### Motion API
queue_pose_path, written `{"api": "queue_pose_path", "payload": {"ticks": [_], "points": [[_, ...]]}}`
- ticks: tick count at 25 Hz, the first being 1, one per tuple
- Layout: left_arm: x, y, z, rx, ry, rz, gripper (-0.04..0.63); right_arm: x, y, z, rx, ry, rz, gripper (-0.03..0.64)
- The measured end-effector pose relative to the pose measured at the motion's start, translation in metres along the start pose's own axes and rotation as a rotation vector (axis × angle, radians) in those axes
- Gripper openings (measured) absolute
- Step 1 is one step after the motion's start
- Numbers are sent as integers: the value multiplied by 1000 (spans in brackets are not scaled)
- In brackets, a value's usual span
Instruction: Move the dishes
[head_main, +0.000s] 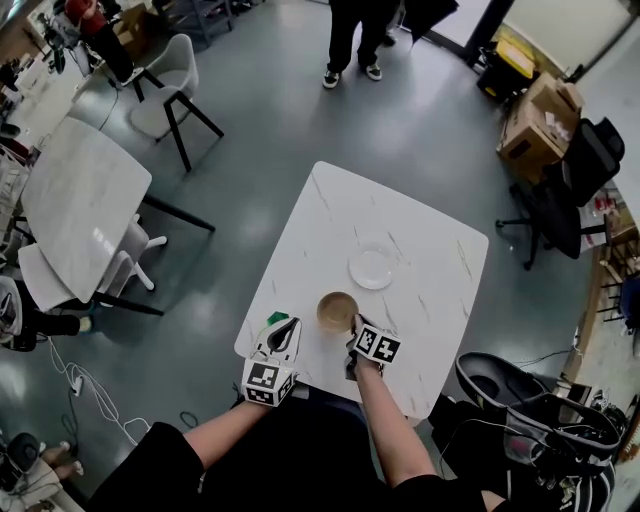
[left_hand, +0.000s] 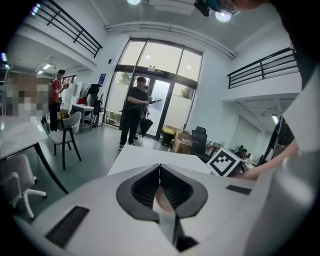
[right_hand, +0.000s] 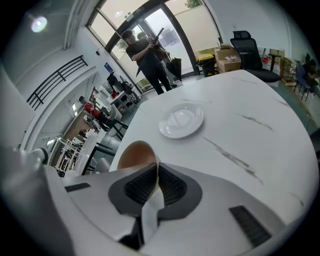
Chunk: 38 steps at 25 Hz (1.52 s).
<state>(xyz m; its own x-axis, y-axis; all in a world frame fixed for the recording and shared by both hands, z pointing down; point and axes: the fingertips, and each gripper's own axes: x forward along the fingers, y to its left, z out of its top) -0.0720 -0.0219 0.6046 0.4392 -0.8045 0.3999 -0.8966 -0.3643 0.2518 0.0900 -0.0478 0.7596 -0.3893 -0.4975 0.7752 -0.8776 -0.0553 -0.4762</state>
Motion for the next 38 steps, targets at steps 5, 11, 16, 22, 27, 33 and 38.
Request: {"api": "queue_pose_path", "payload": {"ticks": [5, 11, 16, 22, 27, 33, 38], "points": [[-25, 29, -2, -12, -17, 11, 17, 3, 20, -42, 29, 19, -1, 28], [-48, 38, -3, -8, -34, -15, 17, 11, 27, -76, 146, 15, 9, 28], [-59, 36, -10, 3, -18, -48, 17, 15, 18, -94, 187, 8, -24, 28], [-58, 25, -6, 2, -28, -94, 17, 7, 18, -90, 204, -32, -15, 31], [-48, 7, 6, -19, -48, -147, 17, -9, 16, -79, 206, -55, -5, 49], [-28, -14, 19, -10, -59, -183, 17, -28, 0, -55, 140, -87, -12, 49], [-4, -32, 23, -8, -54, -198, 17, -37, -12, -23, 84, -116, -25, 49]]}}
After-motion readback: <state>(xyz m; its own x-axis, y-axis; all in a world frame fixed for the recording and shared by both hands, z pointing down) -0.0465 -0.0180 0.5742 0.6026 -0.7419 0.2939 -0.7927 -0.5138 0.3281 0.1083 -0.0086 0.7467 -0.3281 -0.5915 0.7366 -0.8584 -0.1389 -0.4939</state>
